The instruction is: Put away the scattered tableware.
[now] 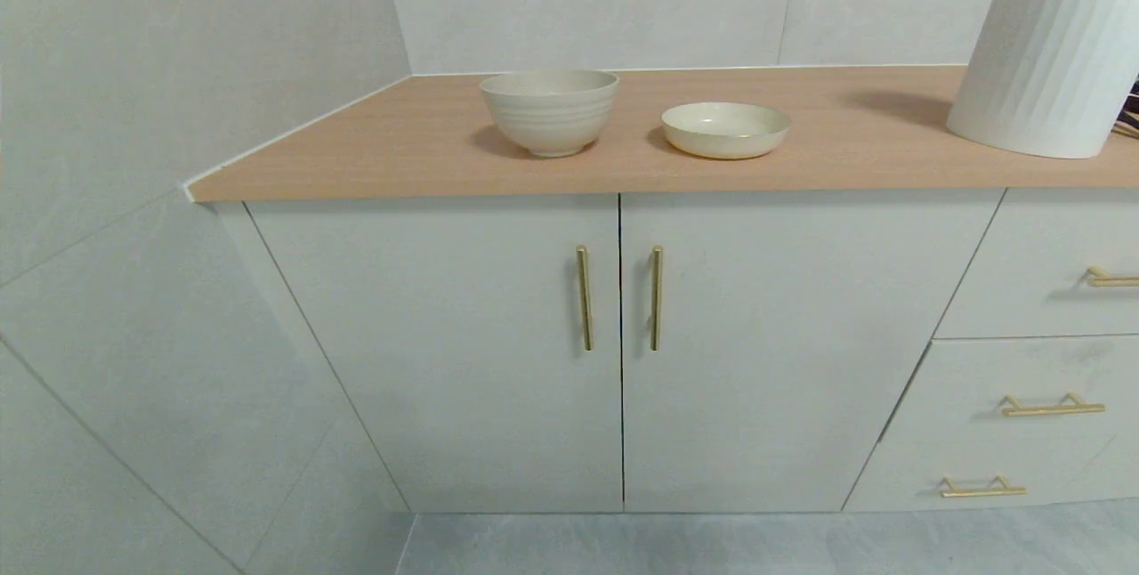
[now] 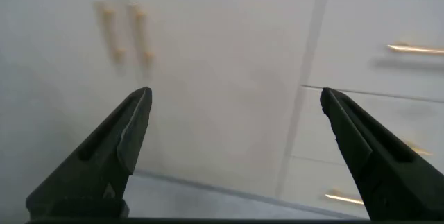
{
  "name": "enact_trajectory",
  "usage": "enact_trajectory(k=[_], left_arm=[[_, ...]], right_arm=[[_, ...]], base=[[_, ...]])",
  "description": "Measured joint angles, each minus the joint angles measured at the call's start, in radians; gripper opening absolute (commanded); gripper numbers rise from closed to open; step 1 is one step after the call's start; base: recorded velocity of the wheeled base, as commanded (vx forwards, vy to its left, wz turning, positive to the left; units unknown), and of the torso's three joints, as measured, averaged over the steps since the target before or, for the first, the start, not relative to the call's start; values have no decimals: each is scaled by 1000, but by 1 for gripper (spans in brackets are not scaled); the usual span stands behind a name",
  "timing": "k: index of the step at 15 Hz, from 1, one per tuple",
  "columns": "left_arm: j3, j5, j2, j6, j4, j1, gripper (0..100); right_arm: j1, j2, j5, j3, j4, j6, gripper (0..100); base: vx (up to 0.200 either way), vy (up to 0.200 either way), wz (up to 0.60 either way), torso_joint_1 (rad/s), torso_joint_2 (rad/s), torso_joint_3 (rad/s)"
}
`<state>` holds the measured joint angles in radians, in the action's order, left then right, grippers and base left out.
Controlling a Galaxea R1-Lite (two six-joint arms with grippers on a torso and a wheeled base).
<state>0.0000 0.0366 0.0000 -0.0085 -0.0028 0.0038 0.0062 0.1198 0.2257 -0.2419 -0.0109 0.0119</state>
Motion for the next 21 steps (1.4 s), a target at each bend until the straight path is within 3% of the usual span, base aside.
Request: enact_trajectory(k=[3, 6, 10, 13, 16, 21], left_arm=[[0, 0, 0, 0, 0, 0, 100], [0, 0, 0, 0, 0, 0, 100], [0, 0, 0, 0, 0, 0, 100], [0, 0, 0, 0, 0, 0, 100], [0, 0, 0, 0, 0, 0, 100], [0, 0, 0, 0, 0, 0, 100]], right_arm=[[28, 277, 112, -102, -20, 8, 100], [153, 628, 156, -218, -116, 33, 100], [322, 1129, 148, -351, -438, 56, 100], [408, 1417, 175, -509, -603, 118, 100], [469, 1590, 226, -660, -640, 203, 100], [499, 1762, 229, -723, -746, 248, 100]], base=[[0, 0, 0, 0, 0, 0], [0, 0, 0, 0, 0, 0], [0, 0, 0, 0, 0, 0], [0, 0, 0, 0, 0, 0], [0, 0, 0, 0, 0, 0], [0, 0, 0, 0, 0, 0]])
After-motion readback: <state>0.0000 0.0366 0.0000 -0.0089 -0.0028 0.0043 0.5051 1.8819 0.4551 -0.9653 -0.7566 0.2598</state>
